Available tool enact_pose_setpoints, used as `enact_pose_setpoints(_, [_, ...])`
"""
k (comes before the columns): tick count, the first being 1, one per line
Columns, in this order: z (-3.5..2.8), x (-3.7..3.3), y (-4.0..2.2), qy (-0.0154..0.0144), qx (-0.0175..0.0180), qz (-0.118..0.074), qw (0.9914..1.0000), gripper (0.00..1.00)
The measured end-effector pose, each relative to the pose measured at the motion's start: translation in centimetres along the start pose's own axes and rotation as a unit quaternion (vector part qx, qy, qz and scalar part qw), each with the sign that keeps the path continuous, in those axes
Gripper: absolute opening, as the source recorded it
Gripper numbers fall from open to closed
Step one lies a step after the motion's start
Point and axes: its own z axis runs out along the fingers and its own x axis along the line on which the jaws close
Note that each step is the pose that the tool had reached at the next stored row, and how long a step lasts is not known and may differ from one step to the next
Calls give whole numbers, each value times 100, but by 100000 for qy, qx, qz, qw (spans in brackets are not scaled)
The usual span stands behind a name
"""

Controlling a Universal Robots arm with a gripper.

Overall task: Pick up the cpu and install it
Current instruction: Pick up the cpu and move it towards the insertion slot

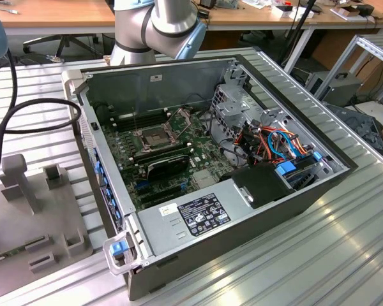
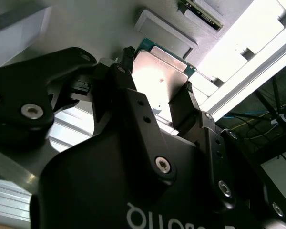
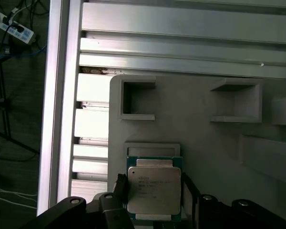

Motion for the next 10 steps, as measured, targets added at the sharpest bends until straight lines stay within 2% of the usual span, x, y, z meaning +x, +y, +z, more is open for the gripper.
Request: enact_pose_setpoints(10, [-73,1,2,0,-41,0,100000,55])
